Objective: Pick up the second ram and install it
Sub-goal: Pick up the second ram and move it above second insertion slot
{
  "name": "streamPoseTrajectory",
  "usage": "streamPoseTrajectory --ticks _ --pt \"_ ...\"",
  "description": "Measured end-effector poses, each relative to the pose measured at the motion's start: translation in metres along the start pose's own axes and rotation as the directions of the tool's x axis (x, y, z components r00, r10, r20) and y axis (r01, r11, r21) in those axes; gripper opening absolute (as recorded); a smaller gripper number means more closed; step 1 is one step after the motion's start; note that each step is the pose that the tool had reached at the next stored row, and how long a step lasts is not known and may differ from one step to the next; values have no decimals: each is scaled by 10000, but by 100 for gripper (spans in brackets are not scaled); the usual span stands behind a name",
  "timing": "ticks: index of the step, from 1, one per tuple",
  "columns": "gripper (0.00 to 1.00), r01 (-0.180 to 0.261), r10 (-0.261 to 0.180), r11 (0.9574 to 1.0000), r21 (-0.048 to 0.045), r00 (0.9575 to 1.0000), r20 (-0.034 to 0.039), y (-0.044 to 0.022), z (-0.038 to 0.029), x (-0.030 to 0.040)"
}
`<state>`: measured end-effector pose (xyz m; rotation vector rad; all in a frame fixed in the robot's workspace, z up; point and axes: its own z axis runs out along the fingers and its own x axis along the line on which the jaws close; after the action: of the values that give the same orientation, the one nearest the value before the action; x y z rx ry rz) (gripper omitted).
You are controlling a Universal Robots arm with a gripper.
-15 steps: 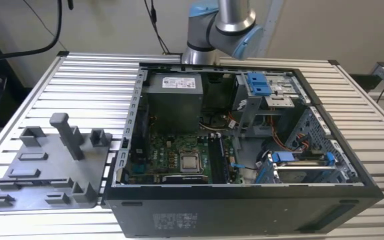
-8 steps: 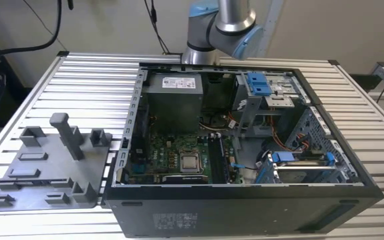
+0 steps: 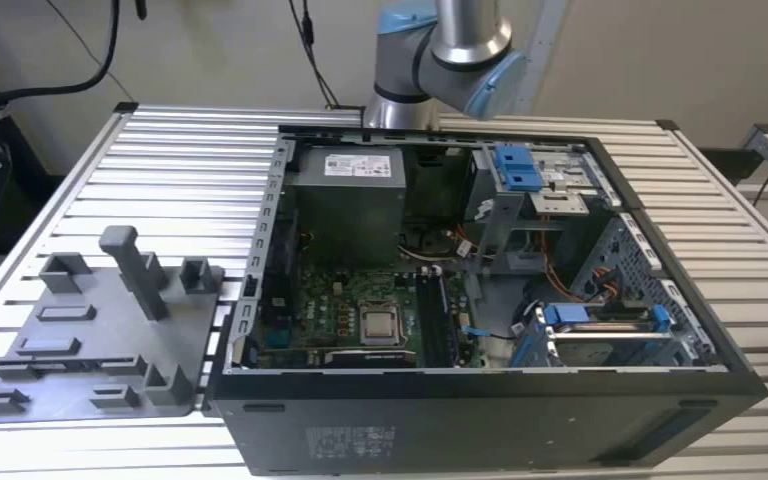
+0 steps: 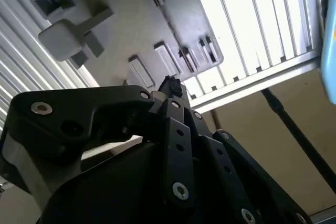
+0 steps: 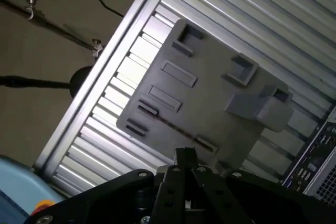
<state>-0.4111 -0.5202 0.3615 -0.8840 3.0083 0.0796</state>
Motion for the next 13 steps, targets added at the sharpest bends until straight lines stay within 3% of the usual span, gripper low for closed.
streamPoseTrajectory --ticks 3,7,10,13 --pt "11 551 -551 9985 -11 9985 -26 0 0 0" --pt "11 1257 -1257 9921 -28 9921 -58 0 0 0" --pt "11 1792 -1792 9838 -42 9838 -82 0 1 0" --pt "11 2330 -2331 9724 -58 9724 -105 0 3 0"
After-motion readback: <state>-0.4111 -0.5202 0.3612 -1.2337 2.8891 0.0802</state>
